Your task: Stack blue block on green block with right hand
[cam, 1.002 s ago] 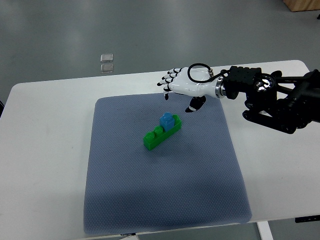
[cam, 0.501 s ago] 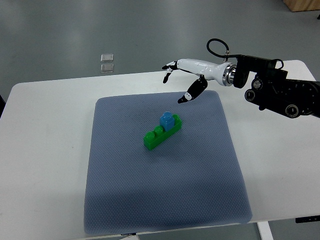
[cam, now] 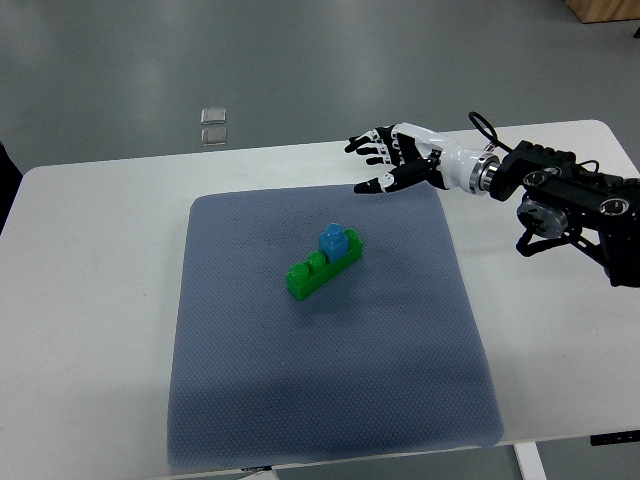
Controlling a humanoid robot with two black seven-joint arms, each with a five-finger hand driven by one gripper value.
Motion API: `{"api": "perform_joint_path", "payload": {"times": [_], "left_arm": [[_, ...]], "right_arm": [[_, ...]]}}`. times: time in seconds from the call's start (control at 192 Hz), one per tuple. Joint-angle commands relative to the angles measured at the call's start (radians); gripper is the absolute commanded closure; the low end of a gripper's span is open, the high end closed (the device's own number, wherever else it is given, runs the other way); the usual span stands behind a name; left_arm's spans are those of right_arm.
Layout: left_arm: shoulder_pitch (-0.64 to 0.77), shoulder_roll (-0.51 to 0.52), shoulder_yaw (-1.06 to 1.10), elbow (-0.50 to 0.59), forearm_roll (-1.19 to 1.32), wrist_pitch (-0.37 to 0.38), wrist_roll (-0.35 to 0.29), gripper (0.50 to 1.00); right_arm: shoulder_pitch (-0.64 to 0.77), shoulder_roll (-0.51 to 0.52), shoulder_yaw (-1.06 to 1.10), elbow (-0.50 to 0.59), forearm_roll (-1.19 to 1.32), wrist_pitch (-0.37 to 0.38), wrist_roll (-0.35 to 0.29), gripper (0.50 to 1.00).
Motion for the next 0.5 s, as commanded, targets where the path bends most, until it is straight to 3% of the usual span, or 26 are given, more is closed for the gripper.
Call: {"api": "perform_joint_path", "payload": {"times": [0.0,0.496], "left_arm": [[0.0,0.0,0.0,-0.001,0.0,0.0,0.0,0.5],[0.0,0.0,0.0,0.0,0.0,0.0,0.0,0.5]], "right_arm": [[-0.013,0.004,0.001,-0.063,0.135,0.048,0.0,0.581],[-0.076,0.024,-0.003,-0.123,0.612,0.091,0.0,0.585]]}}
